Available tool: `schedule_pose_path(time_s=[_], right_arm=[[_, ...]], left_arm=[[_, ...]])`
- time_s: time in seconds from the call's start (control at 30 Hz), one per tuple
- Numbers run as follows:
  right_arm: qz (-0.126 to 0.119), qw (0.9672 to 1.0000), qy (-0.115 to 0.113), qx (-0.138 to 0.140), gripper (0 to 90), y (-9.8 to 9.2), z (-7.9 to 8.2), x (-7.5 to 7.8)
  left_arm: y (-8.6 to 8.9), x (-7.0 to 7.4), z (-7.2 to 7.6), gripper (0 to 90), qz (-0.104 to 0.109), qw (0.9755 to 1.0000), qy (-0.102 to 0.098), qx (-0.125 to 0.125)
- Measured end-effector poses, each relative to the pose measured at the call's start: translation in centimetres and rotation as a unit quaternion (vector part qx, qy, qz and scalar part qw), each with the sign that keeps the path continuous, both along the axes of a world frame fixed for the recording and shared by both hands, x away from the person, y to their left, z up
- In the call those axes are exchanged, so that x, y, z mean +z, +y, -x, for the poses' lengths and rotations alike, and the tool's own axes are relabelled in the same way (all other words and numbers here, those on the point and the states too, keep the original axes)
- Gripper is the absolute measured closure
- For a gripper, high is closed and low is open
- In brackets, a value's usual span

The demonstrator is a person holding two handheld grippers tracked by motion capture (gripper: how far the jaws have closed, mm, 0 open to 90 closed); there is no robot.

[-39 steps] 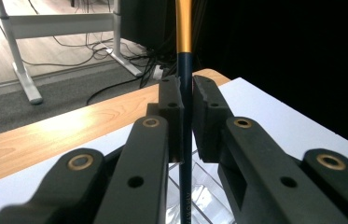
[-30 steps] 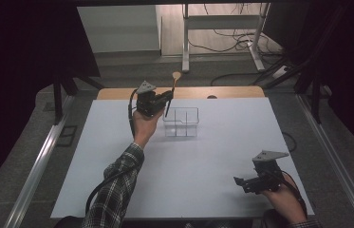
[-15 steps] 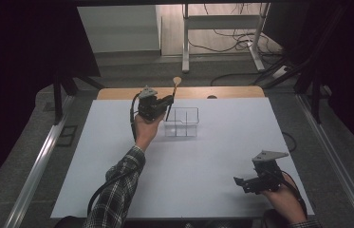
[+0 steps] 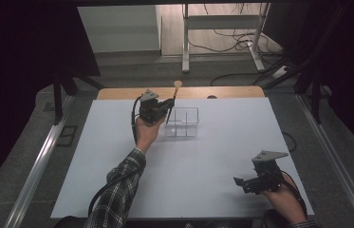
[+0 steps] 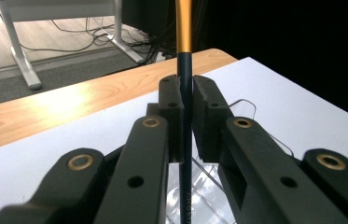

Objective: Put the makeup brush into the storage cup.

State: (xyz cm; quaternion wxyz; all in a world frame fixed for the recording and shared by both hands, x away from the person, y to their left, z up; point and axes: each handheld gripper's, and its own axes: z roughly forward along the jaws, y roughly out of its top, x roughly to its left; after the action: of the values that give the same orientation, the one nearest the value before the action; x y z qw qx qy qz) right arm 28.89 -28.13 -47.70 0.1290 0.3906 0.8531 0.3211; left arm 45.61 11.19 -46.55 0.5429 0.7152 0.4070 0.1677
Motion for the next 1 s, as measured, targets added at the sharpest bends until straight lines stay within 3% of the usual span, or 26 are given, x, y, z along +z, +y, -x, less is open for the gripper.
schedule_pose_path(time_s=[1.0], right_arm=[[0.003, 1.0, 0.003, 0.003, 1.5, 0.1, -0.1, -0.1]], left_arm=[[-0.2, -2.0, 0.6, 82.4, -0.027, 0.9996, 0.011, 0.0]])
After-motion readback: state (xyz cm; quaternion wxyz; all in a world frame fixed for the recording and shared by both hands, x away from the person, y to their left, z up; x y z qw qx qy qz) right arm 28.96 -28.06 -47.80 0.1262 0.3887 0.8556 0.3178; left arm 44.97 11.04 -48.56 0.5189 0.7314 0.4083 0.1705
